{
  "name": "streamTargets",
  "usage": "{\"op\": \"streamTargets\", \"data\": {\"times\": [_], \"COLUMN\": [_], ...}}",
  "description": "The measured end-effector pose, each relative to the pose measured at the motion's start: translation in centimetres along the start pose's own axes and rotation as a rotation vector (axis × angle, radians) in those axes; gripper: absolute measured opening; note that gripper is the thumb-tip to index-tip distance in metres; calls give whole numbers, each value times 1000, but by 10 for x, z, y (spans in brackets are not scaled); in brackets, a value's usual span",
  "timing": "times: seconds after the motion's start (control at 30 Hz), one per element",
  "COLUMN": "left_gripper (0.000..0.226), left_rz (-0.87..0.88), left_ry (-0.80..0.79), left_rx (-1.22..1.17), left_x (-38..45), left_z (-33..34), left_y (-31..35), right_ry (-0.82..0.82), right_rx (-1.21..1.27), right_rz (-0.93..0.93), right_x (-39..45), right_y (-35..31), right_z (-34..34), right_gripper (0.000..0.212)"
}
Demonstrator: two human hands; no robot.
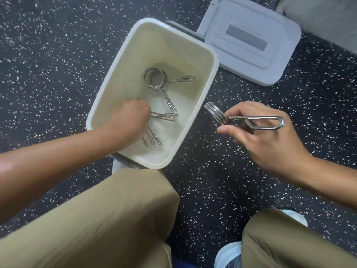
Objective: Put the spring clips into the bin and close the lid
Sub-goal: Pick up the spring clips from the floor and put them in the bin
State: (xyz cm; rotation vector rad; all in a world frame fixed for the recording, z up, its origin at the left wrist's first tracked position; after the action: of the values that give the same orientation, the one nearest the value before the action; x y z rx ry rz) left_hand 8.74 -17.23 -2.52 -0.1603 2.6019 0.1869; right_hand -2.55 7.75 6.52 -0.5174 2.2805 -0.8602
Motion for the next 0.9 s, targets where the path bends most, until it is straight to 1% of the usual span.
{"op": "streamTargets", "data": {"times": [0.1, 0.27, 0.4, 0.5, 0.57, 0.67, 0.77, 0.83, 0.9], "left_gripper": [11, 6, 8, 9, 10, 16, 18, 17, 15], "left_rz": [-9, 6, -20, -27, -34, -21, 16, 39, 75], "left_ry": [16, 3, -24, -11, -10, -10, -18, 12, 78], "left_rx": [-23, -20, -100, -150, -168, -197, -208, -198, -190], "left_x": [-2, -3, -2, -1, -2, -5, -12, -20, -28], "left_z": [8, 7, 5, 5, 6, 2, -7, -16, -24], "left_y": [-4, -3, -8, -16, -17, -15, -14, -16, -20], "right_ry": [-1, 2, -31, -35, -25, 3, 25, 12, 11], "right_rx": [32, -14, -236, -387, -454, -545, -668, -752, -852], "right_rz": [-22, -115, -243, -348, -421, -550, -710, -790, -891], "right_x": [5, 14, 29, 50, 62, 85, 107, 121, 133], "right_y": [-2, -10, -27, -54, -69, -86, -97, -101, -101], "right_z": [1, -3, -15, -26, -29, -21, -4, 11, 28], "right_gripper": [10, 11, 8, 22, 26, 14, 11, 10, 8]}}
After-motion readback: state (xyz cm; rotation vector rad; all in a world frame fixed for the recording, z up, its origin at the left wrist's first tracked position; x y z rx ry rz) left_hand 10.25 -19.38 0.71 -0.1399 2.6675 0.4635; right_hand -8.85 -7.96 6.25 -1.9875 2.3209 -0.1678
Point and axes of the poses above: each hand's wrist, its own x-axis towards the middle knuckle, its own z-axis out of the palm, y = z × x, the point moved 3 cm from there along x, towards the middle knuckle, and after that the axes turned 14 degrees about z, right-handed, at the moved point
